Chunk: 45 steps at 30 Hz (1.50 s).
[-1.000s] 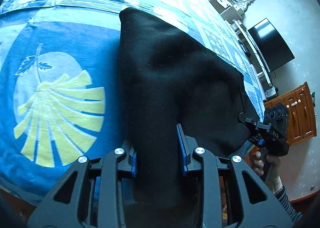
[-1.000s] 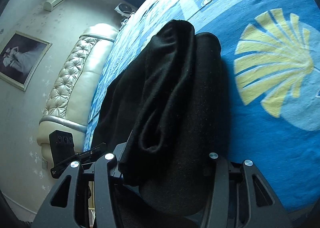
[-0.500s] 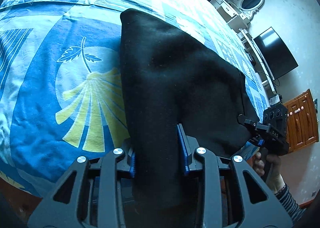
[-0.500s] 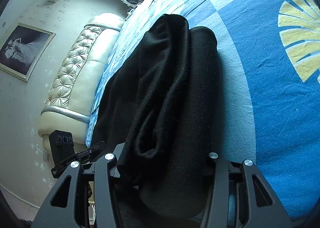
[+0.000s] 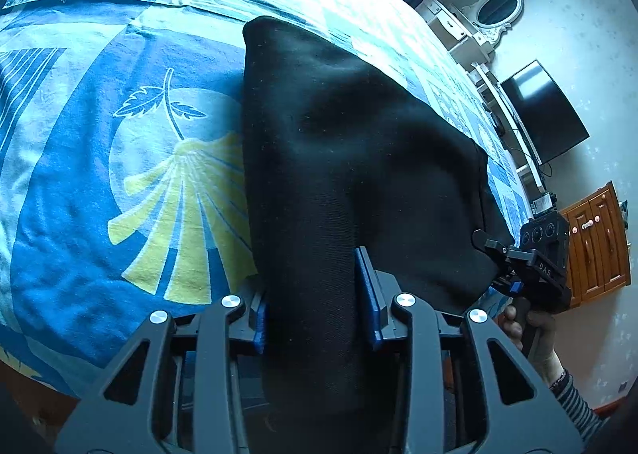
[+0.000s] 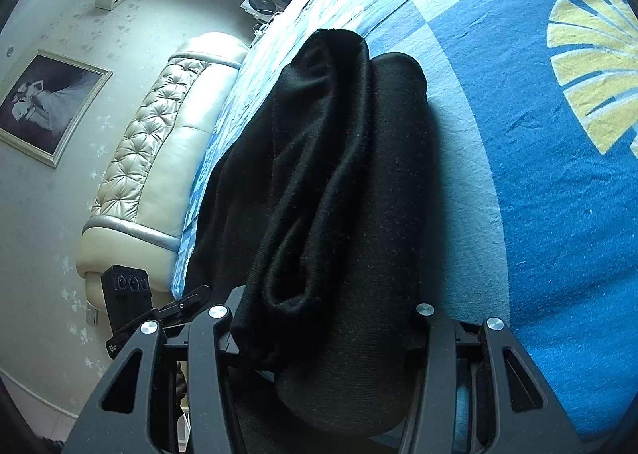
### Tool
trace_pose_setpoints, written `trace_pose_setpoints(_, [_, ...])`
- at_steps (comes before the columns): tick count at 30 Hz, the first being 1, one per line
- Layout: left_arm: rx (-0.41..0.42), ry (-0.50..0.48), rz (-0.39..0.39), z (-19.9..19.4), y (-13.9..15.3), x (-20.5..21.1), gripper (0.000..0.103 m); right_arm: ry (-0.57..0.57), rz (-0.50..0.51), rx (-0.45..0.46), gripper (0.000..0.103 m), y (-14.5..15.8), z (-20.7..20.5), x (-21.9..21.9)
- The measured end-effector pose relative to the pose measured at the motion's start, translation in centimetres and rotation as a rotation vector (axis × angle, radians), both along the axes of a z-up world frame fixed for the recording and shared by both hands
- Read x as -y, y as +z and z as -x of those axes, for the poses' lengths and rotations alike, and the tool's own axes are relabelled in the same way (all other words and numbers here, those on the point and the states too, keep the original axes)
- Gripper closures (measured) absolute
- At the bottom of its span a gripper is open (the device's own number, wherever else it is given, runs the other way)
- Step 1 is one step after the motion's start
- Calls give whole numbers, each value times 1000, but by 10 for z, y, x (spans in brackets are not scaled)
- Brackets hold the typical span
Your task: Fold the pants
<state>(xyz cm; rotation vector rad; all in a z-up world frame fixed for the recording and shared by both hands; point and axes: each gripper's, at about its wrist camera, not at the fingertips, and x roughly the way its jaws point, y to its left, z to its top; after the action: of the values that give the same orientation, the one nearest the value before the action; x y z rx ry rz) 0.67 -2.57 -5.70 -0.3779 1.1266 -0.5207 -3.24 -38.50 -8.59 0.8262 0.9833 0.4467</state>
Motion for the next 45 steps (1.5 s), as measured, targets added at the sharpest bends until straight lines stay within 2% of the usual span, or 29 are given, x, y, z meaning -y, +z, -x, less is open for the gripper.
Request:
trace_pose_setpoints(6, [-1, -6, 8, 2, -2, -5, 65, -2, -4, -2, 56, -1, 1, 2])
trace_pose_setpoints(9, [16, -7, 24, 4, -2, -9, 52, -7, -22, -4, 52, -1, 2, 5])
trace_pose_setpoints(11, [29, 7, 41, 7, -3, -15, 35, -2, -17, -11, 49, 2, 4, 7])
trace_pose_setpoints(14, [69, 39, 65, 10, 3, -30, 27, 21, -10, -37, 46, 6, 6, 13])
trace_pose_setpoints(17, [76, 53, 98, 1, 7, -41, 19, -5, 19, -33, 34, 20, 7, 25])
trace_pose_setpoints(20, [37, 42, 160, -20, 2, -42, 17, -49, 20, 15, 28, 32, -4, 39])
trace_pose_setpoints(24, [-24, 18, 228, -63, -8, -34, 15, -79, 14, 15, 26, 29, -39, 45])
trace_pose_setpoints(30, [-68, 3, 223, -109, -24, -17, 14, -71, -34, -28, 22, 6, -90, 44])
trace_pose_setpoints(31, [-65, -9, 215, -113, -25, -15, 14, -57, -39, -26, 21, 6, -93, 42])
trace_pose_setpoints(33, [-52, -26, 163, -117, -24, -10, 29, 15, -20, -26, 24, 7, -99, 33])
trace_pose_setpoints(34, [-42, -41, 119, -119, -24, -7, 48, 38, 5, -27, 30, 8, -101, 29])
trace_pose_setpoints(35, [-33, -60, 94, -119, -24, -3, 59, 53, 20, -31, 37, 8, -101, 25])
trace_pose_setpoints(36, [-20, -67, 83, -119, -23, -1, 62, 58, 26, -42, 48, 6, -101, 24])
trace_pose_setpoints(38, [11, -71, 55, -116, -18, 2, 73, 49, 27, -32, 53, 7, -100, 24])
trace_pose_setpoints(41, [53, -76, -14, -115, -7, 8, 80, 43, 34, 12, 60, 16, -98, 23])
trace_pose_setpoints(45, [94, -59, -78, -123, 2, 9, 81, 44, 18, 56, 66, 26, -111, 18])
